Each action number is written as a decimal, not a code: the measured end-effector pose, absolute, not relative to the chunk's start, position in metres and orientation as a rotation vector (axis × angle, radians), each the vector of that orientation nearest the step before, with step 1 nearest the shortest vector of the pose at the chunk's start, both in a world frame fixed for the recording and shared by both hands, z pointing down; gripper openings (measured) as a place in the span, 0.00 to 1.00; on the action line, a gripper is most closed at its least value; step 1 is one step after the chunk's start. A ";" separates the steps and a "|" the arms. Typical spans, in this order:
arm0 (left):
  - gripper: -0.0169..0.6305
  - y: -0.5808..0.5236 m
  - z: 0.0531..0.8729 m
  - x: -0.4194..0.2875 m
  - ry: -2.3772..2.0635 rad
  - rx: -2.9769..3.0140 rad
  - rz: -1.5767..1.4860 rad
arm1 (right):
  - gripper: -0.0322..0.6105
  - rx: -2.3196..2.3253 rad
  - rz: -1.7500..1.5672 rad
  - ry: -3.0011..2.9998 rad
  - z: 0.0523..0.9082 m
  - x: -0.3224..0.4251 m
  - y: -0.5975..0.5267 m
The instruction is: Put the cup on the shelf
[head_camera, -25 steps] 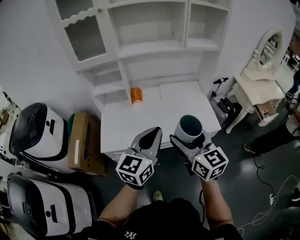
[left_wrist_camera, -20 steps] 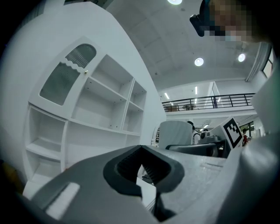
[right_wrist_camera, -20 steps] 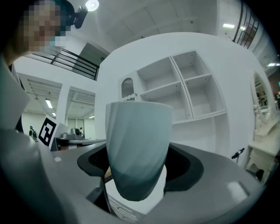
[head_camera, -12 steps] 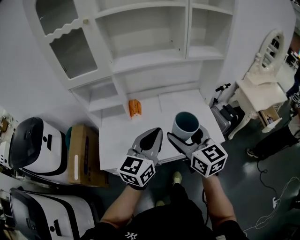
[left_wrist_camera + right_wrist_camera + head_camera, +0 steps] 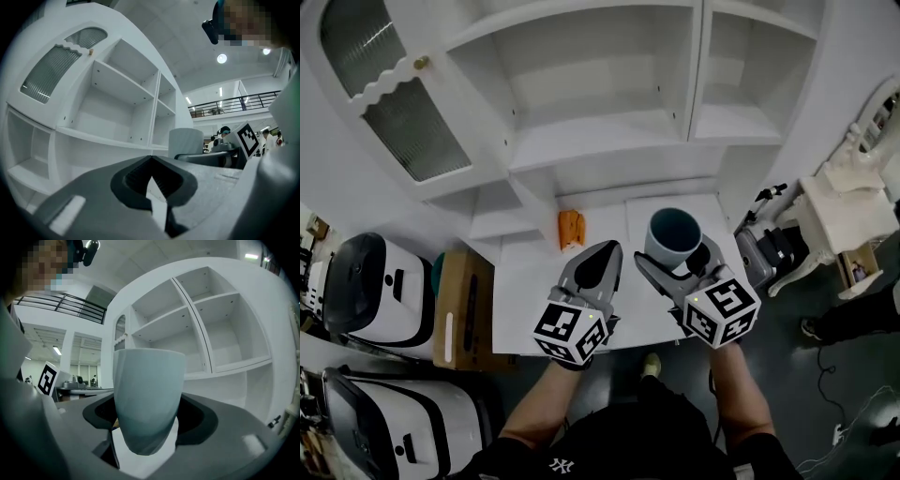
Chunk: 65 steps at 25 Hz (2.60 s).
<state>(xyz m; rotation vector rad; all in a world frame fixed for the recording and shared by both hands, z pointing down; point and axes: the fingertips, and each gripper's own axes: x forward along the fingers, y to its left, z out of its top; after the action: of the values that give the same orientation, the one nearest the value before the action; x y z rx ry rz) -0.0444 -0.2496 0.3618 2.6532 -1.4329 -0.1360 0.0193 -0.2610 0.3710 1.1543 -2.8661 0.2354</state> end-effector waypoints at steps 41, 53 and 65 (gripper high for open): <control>0.03 -0.406 0.313 -0.046 -1.329 2.749 -0.200 | 0.65 1.498 0.018 -2.713 0.282 0.004 -0.476; 0.03 -0.433 0.315 -0.061 -1.321 2.729 -0.219 | 0.65 1.536 0.064 -2.619 0.292 -0.018 -0.525; 0.03 -0.440 0.324 -0.064 -1.296 2.712 -0.231 | 0.66 1.564 0.078 -2.529 0.305 -0.024 -0.552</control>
<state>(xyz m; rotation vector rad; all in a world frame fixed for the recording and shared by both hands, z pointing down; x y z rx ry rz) -0.0643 -0.4395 0.3236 2.7118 -1.2956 -0.2311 -0.0240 -0.5518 0.3051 1.5640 -2.5290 0.0776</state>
